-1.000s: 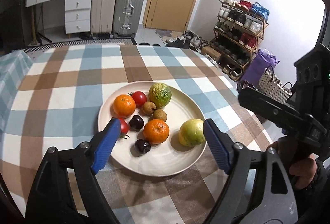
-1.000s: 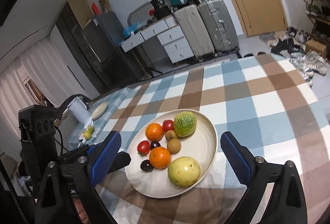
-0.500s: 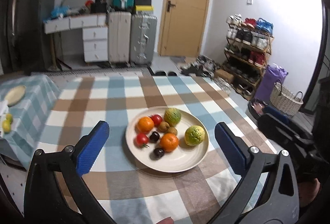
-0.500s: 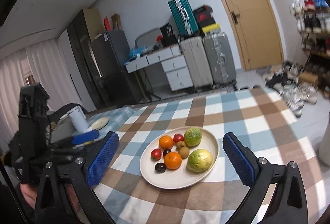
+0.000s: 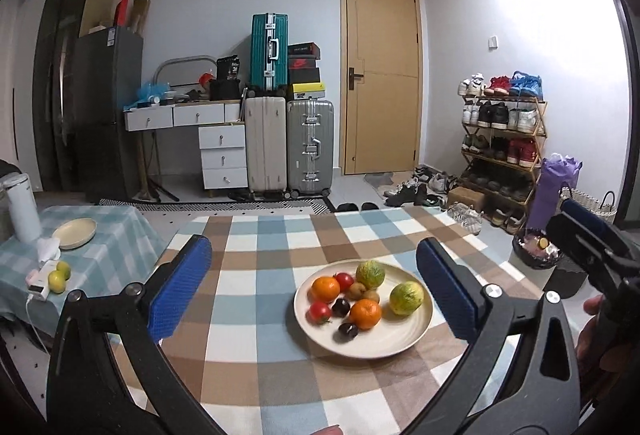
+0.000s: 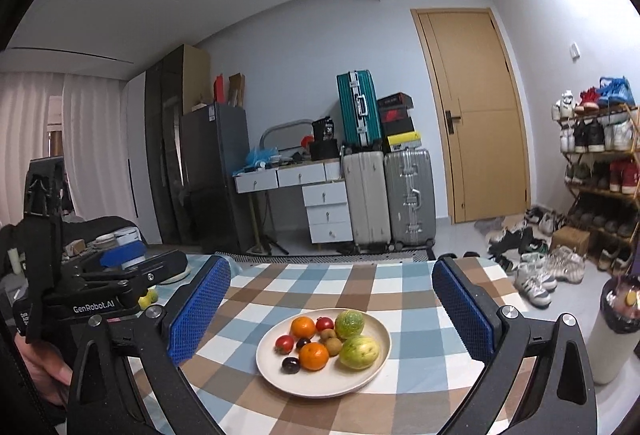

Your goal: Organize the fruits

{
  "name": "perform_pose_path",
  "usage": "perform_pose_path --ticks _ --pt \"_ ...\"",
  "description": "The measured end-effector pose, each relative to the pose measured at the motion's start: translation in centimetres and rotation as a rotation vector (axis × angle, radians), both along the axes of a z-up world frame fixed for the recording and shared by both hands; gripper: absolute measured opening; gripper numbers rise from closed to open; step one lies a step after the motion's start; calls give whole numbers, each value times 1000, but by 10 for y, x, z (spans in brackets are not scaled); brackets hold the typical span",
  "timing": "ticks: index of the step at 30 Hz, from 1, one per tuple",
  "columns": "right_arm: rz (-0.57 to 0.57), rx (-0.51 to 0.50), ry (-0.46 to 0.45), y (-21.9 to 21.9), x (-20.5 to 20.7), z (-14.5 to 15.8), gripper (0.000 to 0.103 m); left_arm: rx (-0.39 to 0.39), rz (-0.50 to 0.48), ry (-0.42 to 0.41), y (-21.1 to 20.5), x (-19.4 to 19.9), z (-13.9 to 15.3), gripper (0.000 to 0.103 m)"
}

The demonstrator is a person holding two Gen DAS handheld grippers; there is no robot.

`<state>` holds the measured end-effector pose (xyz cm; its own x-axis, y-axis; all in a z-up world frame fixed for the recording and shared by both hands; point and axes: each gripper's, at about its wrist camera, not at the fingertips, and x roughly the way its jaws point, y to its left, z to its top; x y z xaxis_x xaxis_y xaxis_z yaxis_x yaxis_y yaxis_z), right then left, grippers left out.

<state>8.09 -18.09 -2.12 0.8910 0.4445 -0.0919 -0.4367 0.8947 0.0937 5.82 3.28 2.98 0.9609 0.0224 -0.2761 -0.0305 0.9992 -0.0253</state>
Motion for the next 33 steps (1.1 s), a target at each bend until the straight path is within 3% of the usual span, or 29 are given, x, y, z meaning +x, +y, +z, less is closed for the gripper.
perform_pose_path --ticks 9,15,23,33 --pt "-35 -96 -65 10 -12 -30 103 -21 34 20 9 -2 -43 102" --pt "-42 -120 -22 13 -2 -51 103 -8 34 42 15 9 -72 102" --pt "-24 -166 37 19 15 -74 103 -50 41 55 27 27 -103 102" --pt "-15 -173 75 20 26 -86 103 -1 57 76 24 39 -119 102"
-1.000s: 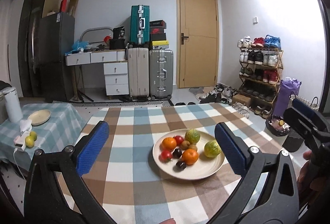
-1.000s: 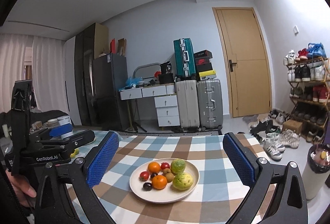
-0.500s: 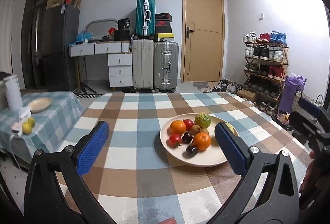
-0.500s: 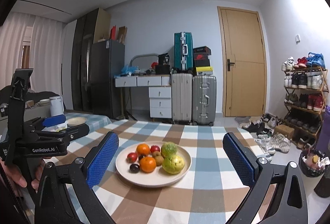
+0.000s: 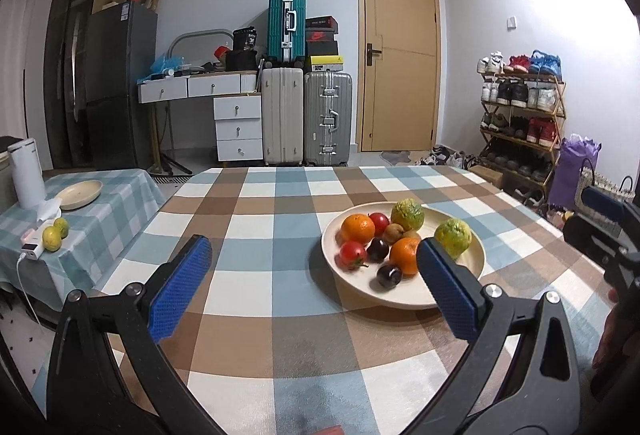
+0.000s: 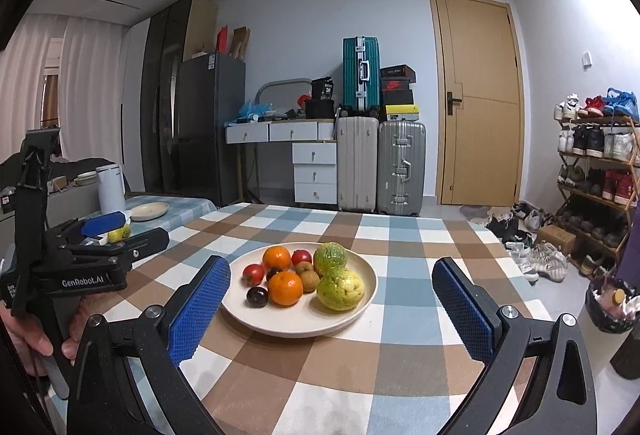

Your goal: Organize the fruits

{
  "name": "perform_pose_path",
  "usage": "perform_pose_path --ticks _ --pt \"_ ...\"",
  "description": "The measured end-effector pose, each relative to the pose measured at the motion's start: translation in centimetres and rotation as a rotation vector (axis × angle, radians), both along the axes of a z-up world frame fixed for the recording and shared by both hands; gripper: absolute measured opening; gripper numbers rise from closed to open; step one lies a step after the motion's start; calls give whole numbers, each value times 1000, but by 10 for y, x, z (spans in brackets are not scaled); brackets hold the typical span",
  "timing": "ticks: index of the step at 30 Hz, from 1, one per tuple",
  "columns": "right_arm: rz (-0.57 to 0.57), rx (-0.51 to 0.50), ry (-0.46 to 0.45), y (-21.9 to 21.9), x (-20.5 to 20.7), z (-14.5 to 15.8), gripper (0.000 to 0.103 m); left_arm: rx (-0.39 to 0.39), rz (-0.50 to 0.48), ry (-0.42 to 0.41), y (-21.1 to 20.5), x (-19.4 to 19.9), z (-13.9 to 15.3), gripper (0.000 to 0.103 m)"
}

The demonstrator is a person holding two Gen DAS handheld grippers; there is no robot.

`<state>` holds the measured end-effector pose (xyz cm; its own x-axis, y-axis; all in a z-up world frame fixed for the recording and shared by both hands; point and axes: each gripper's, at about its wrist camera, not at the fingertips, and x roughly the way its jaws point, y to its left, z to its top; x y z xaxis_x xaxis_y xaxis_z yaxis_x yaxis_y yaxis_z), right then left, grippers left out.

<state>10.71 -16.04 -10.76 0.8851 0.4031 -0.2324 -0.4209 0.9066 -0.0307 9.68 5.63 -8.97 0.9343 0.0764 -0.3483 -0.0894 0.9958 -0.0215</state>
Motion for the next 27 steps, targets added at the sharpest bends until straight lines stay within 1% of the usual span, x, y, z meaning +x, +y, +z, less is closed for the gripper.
perform_pose_path --ticks 3,6,9,11,15,27 --pt "-4 -11 20 2 4 -1 103 1 1 3 -1 2 0 102" --pt "-8 -33 61 6 12 -3 103 1 2 1 -1 3 -1 102" --pt "-7 -28 54 5 11 -4 103 15 18 -5 -3 3 -1 102" --pt "-8 -29 53 5 11 -5 103 24 13 -17 -5 0 1 102" --pt "-7 -32 57 6 12 -6 103 11 17 -22 -8 -3 3 102" --pt "-8 -31 56 6 12 -6 103 14 13 -20 -7 -4 3 102"
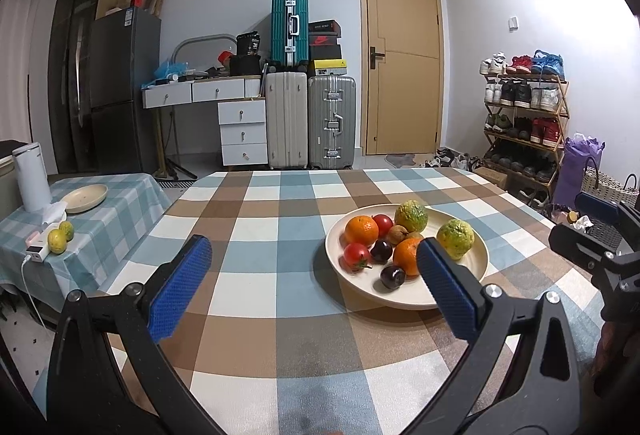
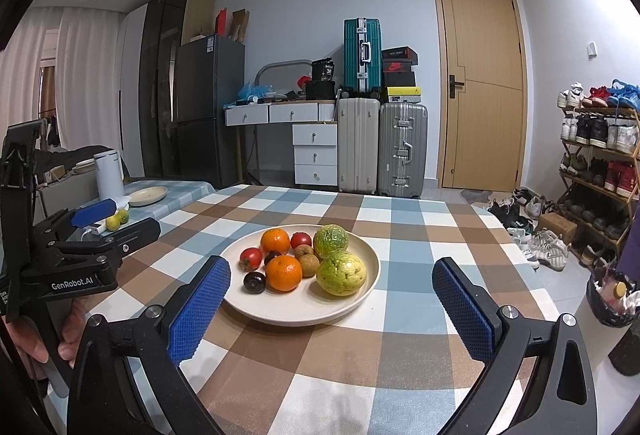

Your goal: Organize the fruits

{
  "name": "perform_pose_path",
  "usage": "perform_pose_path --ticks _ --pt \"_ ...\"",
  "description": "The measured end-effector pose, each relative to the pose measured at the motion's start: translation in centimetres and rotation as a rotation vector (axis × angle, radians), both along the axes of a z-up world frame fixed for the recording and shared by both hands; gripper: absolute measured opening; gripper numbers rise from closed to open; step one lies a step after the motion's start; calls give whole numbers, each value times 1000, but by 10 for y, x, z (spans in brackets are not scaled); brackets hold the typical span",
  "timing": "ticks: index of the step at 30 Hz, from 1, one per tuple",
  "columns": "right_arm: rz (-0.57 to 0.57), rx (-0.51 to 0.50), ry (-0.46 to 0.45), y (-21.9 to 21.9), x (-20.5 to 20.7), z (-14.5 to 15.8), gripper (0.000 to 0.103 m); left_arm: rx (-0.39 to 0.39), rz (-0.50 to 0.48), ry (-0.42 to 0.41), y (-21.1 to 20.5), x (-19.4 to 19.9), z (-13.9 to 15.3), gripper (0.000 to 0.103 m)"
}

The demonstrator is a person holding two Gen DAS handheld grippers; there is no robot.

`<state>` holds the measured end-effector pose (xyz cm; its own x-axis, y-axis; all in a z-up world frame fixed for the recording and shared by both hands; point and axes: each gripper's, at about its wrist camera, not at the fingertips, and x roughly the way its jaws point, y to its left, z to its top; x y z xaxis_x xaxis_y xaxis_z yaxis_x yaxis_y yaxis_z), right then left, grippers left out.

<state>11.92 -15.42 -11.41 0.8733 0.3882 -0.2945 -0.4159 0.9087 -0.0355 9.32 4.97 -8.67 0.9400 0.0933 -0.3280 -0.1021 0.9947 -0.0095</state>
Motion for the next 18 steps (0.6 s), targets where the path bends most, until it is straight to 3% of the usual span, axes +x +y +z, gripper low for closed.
perform_pose_path --ticks 18 --pt "0 0 0 0 1 0 103 0 0 -4 3 -7 2 102"
